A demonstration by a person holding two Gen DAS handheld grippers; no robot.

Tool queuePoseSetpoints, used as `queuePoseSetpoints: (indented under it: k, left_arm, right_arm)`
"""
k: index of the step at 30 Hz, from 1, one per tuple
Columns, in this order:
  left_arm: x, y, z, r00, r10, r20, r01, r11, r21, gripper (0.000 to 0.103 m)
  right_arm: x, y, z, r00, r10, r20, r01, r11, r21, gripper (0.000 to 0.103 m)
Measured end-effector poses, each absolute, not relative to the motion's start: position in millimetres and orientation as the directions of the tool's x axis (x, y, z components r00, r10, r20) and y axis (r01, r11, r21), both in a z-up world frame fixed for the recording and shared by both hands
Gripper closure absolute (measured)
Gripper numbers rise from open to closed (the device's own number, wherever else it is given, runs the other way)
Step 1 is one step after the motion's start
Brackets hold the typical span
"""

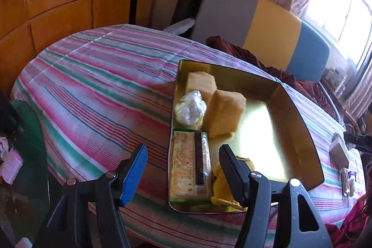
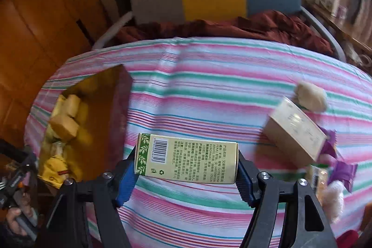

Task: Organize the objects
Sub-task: 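Carry the green-and-white box into the gold tray and open the right tool, then move both tools back from the tray toward the remaining items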

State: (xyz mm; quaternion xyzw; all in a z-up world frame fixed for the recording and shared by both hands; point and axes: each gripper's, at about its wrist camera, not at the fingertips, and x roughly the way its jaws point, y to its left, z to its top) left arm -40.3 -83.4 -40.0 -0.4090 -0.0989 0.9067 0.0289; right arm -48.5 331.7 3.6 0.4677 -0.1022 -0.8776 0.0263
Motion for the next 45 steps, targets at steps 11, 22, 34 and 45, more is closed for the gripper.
queuePoseSetpoints:
  k: [11,22,34,45]
  left_arm:
    - [-42,-104,-42,-0.677,0.133,-0.724,0.087,-0.962,-0.258,0.040]
    - [-45,-101,-49,-0.662,0.135,-0.737,0.086,-0.964,-0.253,0.040]
    - [-31,-72,-28,-0.707,0.141,-0.693,-0.013,-0.982,-0.186,0.040]
    - [-17,-15,-8,-0.697,0.219,-0.683,-0.194,-0.974,-0.115,0.040]
  right_arm:
    - [-127,112,-41,-0.348,-0.327,-0.878,0.310,-0.925,0.222,0.030]
    - [-137,71,-70,-0.280,-0.407,-0.870,0.335,-0.890,0.309,0.003]
    - [-87,145,-37,-0.414,-0.414,-0.811,0.238,-0.909,0.342,0.002]
    - [-46,255,-13,-0.539,-0.316,-0.781,0.075,-0.941,0.329,0.001]
